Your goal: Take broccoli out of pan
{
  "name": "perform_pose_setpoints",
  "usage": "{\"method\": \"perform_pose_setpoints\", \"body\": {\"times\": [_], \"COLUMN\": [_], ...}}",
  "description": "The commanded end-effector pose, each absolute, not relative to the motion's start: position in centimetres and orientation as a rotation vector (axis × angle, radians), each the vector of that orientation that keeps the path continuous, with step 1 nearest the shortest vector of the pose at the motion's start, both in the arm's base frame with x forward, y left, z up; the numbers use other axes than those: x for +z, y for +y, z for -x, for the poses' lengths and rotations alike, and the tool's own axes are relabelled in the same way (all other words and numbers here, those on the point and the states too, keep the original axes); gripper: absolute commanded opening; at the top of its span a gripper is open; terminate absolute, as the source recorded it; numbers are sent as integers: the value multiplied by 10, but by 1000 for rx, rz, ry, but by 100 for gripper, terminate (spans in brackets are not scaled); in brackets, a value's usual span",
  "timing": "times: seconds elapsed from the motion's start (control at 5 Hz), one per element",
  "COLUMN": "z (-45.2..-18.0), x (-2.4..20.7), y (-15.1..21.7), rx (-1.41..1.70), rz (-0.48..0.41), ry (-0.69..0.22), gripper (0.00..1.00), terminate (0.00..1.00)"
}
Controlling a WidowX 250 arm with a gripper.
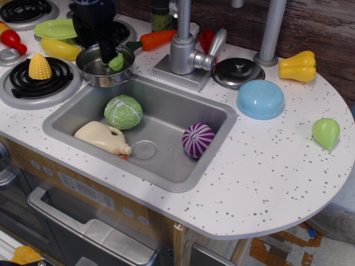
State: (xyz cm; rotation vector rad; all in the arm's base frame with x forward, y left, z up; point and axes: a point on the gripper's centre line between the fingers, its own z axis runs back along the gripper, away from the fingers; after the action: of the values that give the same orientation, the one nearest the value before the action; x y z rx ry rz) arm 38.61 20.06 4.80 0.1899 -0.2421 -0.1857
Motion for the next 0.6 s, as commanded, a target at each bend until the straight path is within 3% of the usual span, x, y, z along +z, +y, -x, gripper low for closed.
{"method": "perform_pose_setpoints", "body": {"times": [0.0,0.4], "z": [-401,-411], "x": [58,48], "y": [205,211], "rx": [-230,-263], "rz": [-195,-159], "ry": [-311,-315], "gripper": [100,100], "terminate": [0,0]}}
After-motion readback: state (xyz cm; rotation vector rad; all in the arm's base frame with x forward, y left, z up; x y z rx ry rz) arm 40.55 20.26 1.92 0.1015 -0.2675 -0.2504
